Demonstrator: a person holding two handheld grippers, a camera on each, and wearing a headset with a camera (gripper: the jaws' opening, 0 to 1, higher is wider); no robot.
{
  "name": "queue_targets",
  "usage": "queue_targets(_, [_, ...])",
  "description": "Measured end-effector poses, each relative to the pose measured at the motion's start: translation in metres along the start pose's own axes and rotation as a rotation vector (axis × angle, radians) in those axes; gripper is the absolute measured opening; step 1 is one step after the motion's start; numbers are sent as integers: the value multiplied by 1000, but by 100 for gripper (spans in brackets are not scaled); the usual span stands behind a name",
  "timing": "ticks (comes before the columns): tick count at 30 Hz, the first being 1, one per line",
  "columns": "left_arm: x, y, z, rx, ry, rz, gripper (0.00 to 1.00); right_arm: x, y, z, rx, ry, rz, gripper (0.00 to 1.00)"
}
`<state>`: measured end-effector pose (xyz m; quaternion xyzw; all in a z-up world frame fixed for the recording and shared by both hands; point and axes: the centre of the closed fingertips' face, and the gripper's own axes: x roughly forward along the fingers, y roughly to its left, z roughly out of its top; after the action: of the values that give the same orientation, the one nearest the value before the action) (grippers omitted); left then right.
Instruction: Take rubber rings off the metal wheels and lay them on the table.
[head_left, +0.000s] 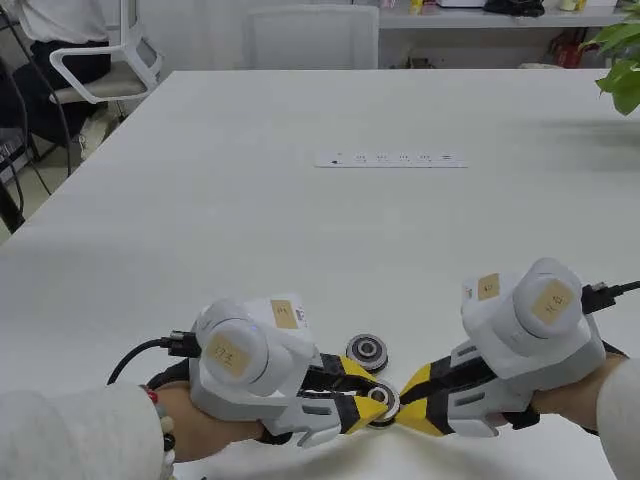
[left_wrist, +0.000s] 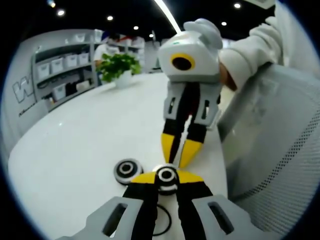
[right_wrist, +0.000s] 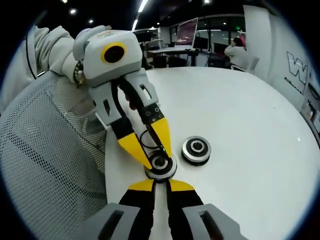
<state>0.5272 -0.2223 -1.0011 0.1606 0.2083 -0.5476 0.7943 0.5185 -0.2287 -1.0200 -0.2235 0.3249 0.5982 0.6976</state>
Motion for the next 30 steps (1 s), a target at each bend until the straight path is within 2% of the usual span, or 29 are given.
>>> queue_targets(1, [0,0,0,-1,0,0,13,0,-2,-2,1,8,-10,0])
queue_targets(5, [0,0,0,-3,0,0,13,0,-2,-1,-8,10,-13,0])
queue_targets(9, [0,0,0,-3,0,0,13,0,-5,-1,18,15,-21,0])
queue_targets(14, [0,0,0,-2,0,0,13,-1,-6,-1,155,22,-18,0])
queue_targets(15, [0,0,0,-2,0,0,13,-3,-8,-1,206,15,-13,0])
queue_targets(19, [-1,0,0,-2,1,-1,13,-5,-10,0,331,-22,5,0])
queue_targets(21, [-1,0,0,0,1,-1,13,-7,-14,3,345,-41,-7,0])
queue_targets(22, [-1,0,0,1,2,0,13,-9,-12,7,385,-68,10,0])
queue_targets(23, [-1,0,0,1,2,0,13,-8,-11,12,394,-92,22,0])
queue_targets(24, [-1,0,0,1,2,0,13,-9,-12,6,397,-63,13,0])
queue_targets(30, [-1,0,0,8,5,0,13,-10,-11,9,433,-73,25,0])
